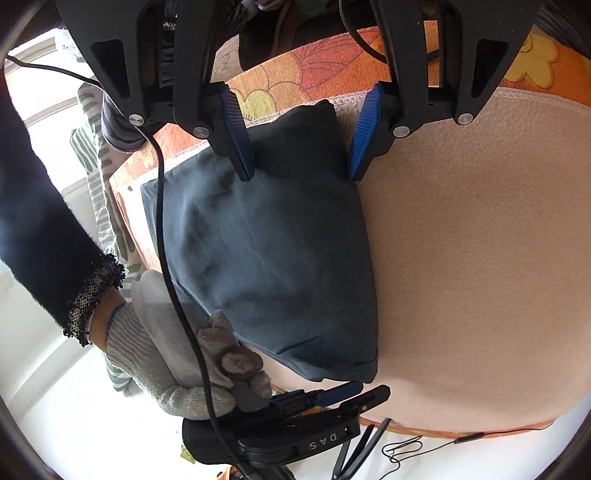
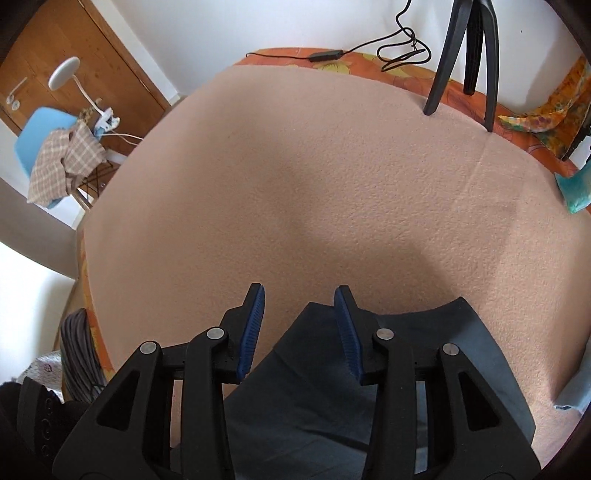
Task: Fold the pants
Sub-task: 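Lower the folded pants onto the bed and open the right tool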
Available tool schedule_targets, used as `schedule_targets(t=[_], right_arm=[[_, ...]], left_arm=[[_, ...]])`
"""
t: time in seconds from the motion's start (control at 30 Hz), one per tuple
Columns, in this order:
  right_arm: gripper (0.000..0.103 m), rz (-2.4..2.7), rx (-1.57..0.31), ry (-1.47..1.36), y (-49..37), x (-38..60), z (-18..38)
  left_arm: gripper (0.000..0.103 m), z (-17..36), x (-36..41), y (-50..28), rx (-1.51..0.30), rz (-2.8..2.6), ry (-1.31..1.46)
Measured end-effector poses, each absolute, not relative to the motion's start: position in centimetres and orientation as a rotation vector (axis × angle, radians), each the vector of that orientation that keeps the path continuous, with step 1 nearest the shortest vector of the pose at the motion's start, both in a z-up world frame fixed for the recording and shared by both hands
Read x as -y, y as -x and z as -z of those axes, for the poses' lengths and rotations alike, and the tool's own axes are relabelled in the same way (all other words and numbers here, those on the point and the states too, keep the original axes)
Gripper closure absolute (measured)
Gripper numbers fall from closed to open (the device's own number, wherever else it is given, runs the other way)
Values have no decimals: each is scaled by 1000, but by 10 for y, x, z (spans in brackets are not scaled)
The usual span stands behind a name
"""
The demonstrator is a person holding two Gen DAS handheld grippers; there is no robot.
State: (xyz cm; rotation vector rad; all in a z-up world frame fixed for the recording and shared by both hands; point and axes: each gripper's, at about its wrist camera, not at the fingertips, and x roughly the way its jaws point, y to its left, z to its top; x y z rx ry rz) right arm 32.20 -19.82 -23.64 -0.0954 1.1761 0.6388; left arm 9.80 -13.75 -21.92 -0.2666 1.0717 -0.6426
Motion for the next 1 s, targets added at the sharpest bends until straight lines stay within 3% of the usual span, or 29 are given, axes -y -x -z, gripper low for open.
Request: schedule_targets(t=[0.1,0.27,0.37,0.83,1.0], right_arm=[[63,-636,-1188,119,-326,195,242],[94,-627,-1180,209,-324,187,242],[101,-602,-1139,260,-321,184,237],[102,-519,-1121,142,-326,185,234],[92,-473,-1072,-1,-316,218,205]], left_arm=[[67,218,136,-98,-1073,648,267],[82,219,132,-99,-1068,649,282],[90,217,134,-99,-1054,657,264],[92,214,136,-96,-1033,662,231],[90,199,129,-91,-1002,652,213]])
